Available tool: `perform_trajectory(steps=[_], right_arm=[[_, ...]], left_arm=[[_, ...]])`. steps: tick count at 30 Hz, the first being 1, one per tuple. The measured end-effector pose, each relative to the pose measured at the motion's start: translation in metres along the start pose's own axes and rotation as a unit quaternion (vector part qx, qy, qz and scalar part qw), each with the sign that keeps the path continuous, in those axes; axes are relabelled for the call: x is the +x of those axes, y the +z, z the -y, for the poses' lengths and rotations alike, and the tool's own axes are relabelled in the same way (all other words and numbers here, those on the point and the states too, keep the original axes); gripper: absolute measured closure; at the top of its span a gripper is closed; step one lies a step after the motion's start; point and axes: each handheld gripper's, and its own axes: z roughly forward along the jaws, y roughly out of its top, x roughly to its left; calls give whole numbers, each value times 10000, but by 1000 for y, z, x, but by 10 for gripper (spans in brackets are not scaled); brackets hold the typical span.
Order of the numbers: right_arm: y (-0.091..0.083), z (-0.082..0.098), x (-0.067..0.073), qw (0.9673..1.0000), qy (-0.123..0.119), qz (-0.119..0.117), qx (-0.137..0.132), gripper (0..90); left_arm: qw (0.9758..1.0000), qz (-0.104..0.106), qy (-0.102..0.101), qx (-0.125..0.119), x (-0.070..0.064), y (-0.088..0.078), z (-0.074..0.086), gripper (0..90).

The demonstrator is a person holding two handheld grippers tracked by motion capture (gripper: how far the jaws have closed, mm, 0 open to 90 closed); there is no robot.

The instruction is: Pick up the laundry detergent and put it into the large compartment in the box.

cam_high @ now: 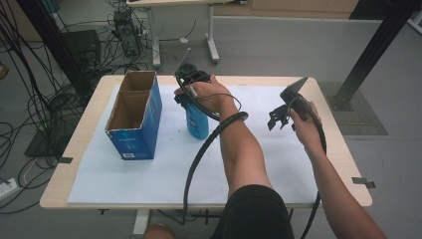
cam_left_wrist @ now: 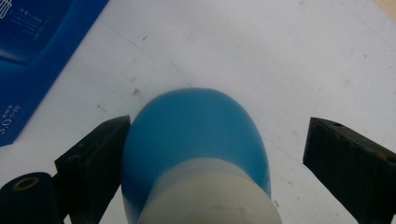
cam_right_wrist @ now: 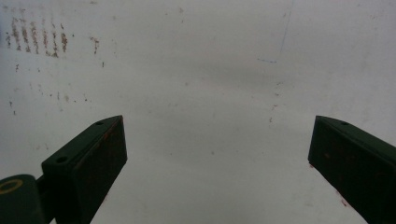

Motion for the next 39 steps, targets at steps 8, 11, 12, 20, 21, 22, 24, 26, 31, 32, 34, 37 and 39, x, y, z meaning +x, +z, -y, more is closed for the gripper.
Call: perform_trajectory(steps=[8, 11, 12, 20, 21, 22, 24, 26, 31, 32, 34, 37, 39], right_arm=[[0, 0, 2, 10000, -19, 5, -7, 45], [0, 0, 3, 10000, -29, 15, -13, 45], [0, 0, 4, 10000, -33, 18, -9, 45], [0, 0, 2, 10000, -23, 14, -15, 45], [0, 1, 2, 10000, -23, 19, -23, 45], [0, 1, 2, 10000, -23, 19, -23, 45], [0, 1, 2, 10000, -25, 17, -21, 45], [1, 0, 3, 10000, -29, 20, -6, 45], [1, -1, 2, 10000, -29, 15, 6, 45], [1, 0, 2, 10000, -31, 24, 3, 45], [1, 0, 2, 10000, -25, 18, -4, 45], [1, -1, 2, 10000, -22, 16, 14, 45], [1, -1, 2, 10000, -19, 21, 8, 45]], left_arm=[[10000, 3, -2, -11, 1, -1, 0, 92], [10000, -7, -1, -25, 0, -1, 1, 92], [10000, -8, 1, -21, 0, -1, 1, 92], [10000, -7, 12, -26, -1, -1, 3, 92], [10000, 1, 21, -20, -1, -1, 3, 92], [10000, 1, 21, -20, -1, -1, 3, 92], [10000, -8, 24, -40, -2, -1, 4, 92], [10000, -2, 32, -62, -2, -2, 4, 91], [9999, 57, 31, -133, 0, -4, 6, 72], [9999, 65, 30, -134, 0, -4, 6, 74], [9999, 77, 26, -138, 1, -3, 7, 74], [9999, 76, 20, -130, 1, -3, 7, 74], [9999, 74, 27, -126, 1, -3, 7, 74]])
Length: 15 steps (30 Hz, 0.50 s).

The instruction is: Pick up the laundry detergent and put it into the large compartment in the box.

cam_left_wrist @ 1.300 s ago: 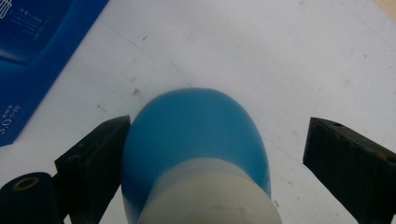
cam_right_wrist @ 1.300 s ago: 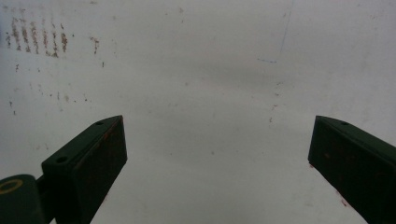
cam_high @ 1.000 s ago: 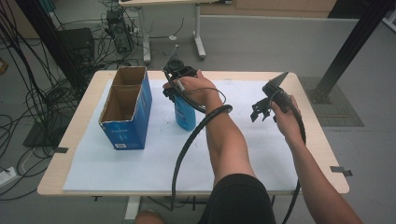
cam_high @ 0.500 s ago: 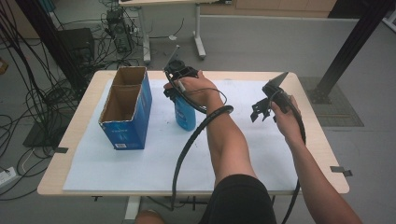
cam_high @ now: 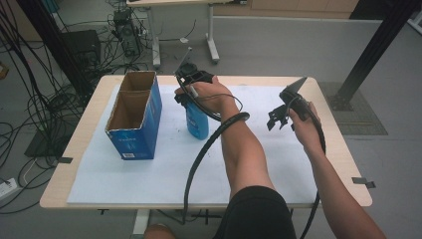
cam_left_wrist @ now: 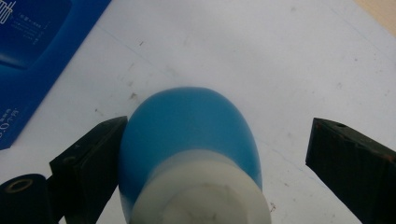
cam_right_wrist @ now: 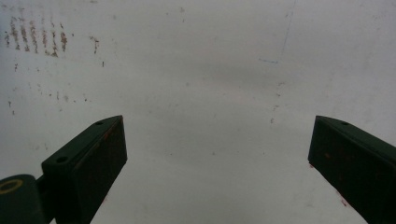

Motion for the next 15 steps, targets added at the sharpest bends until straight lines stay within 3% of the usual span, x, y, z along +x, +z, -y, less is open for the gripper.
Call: perform_trajectory(steps=[15], right_arm=[[0, 0, 0, 10000, -17, -13, -12, 44]], left_arm=[[10000, -18, 90, -21, -3, -2, 1, 80]])
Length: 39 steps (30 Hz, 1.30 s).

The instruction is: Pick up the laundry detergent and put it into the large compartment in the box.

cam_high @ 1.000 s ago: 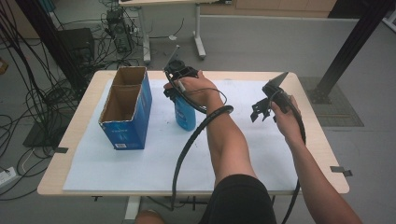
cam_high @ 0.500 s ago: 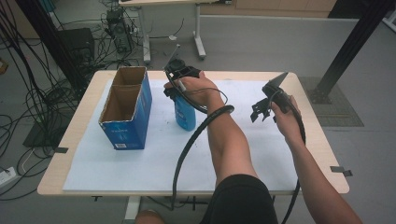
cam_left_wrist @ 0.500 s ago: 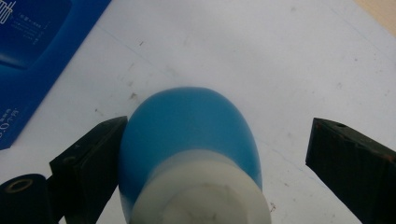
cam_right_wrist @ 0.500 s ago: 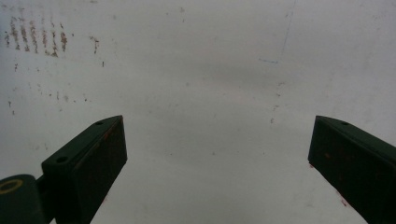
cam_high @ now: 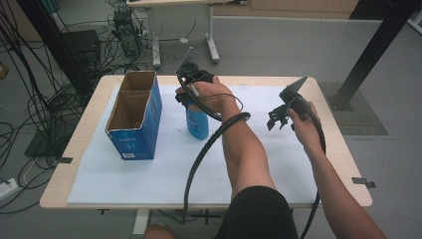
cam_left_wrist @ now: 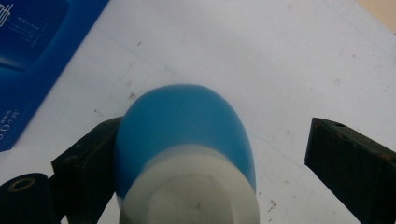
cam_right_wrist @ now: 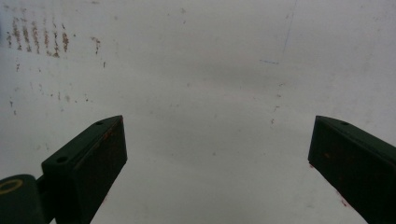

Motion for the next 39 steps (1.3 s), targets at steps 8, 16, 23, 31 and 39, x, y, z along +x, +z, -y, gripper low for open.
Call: perform_trajectory(steps=[8, 16, 23, 31, 39], right_arm=[[0, 0, -1, 10000, 7, -8, 2, 45], [1, -1, -1, 10000, -8, -5, 15, 45], [1, -1, 0, 10000, 4, -12, 15, 45], [2, -2, -1, 10000, 3, -12, 23, 45], [2, -2, 0, 10000, -2, -11, 29, 45]], left_arm=[[10000, -30, 58, 53, -2, 0, -1, 83], [9999, -81, 91, 66, -4, -1, -2, 95], [9998, -131, 120, 36, -6, -2, -1, 104], [9997, -166, 147, 49, -8, -1, -1, 101], [9998, -149, 139, 58, -7, -2, -2, 110]])
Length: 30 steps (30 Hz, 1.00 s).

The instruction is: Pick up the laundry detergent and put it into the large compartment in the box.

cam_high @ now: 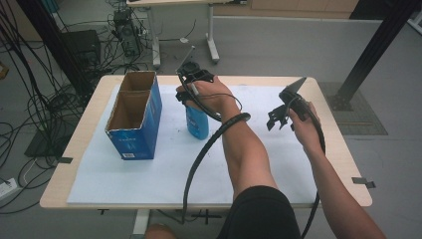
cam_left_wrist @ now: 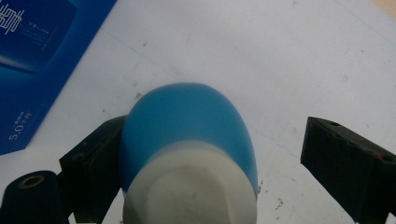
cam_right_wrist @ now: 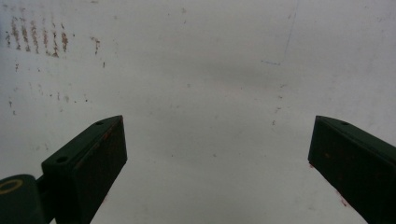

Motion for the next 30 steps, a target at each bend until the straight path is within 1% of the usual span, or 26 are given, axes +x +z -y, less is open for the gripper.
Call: perform_trajectory(steps=[9, 12, 15, 17, 19, 21, 23, 26, 30], right_arm=[[1, -1, 1, 10000, 10, 4, 17, 45], [1, -2, 1, 10000, -29, 3, 15, 45], [2, -2, 1, 10000, -10, 11, 20, 45], [2, -2, 1, 10000, -11, 10, 24, 45], [2, -2, 2, 10000, -8, 10, 24, 45], [2, -2, 2, 10000, -19, 7, 24, 45], [2, -2, 2, 10000, -33, 13, 15, 45], [2, -2, 2, 10000, 2, 21, 22, 45], [2, -3, 2, 10000, -1, 22, 26, 45]], left_arm=[[10000, 25, -24, 19, 2, 1, -1, 115], [10000, -16, -2, 32, 1, 2, -2, 142], [10000, -67, -2, 14, 0, 2, -1, 170], [10000, -48, -9, 35, 1, 2, -2, 179], [10000, -94, 8, 29, 0, 2, -2, 212], [9999, -100, 20, 42, 1, 3, -3, 216], [9999, -142, 37, 39, 0, 3, -3, 243], [9998, -194, 64, 35, -2, 3, -2, 263], [9997, -211, 77, 55, -2, 3, -3, 284]])
